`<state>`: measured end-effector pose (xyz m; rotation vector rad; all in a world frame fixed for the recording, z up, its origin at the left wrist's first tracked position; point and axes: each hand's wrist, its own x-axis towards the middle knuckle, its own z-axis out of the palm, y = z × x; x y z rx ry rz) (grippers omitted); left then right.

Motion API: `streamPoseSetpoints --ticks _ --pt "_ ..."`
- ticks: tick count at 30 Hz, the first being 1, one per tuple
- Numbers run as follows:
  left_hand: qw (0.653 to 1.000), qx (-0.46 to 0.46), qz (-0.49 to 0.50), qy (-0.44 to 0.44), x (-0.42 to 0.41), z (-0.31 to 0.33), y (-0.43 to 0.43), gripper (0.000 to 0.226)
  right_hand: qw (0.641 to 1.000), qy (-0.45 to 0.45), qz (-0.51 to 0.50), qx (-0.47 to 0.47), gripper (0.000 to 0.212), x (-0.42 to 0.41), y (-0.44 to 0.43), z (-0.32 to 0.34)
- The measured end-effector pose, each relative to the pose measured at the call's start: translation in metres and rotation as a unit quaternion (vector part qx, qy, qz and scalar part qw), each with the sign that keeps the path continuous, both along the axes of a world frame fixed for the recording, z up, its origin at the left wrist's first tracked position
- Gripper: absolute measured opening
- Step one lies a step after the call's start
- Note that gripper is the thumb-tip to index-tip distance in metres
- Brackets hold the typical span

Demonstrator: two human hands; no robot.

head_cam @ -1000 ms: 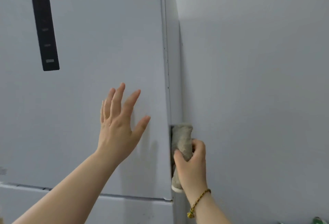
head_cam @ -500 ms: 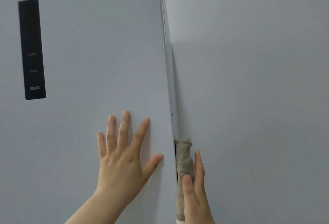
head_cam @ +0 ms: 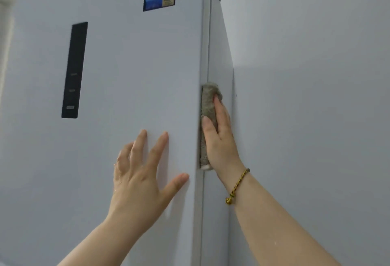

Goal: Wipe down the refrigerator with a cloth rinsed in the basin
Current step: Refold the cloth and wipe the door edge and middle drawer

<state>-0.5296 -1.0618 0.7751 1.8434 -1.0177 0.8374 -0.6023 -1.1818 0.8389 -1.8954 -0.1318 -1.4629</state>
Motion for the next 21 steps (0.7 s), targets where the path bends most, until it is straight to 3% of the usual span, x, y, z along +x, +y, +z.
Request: streamPoseSetpoints --ticks 5,13,17,21 --pt "0.999 -0.010 -0.015 0.034 -0.010 0.009 0.002 0.081 0.997 -0.053 -0.022 -0.050 0.050 0.011 -0.018 0.078" --pt "0.998 -0.009 -0.029 0.054 -0.018 0.017 0.001 0.081 0.993 -0.041 -0.063 -0.091 0.051 0.011 -0.019 0.192" --pt "0.998 -0.005 -0.021 0.054 -0.016 0.014 0.001 0.082 0.988 -0.100 -0.037 -0.109 0.049 0.014 -0.011 0.182" --pt "0.999 0.000 0.000 0.054 -0.012 0.012 0.002 0.079 0.971 -0.142 -0.031 -0.191 0.049 0.015 -0.008 0.124"
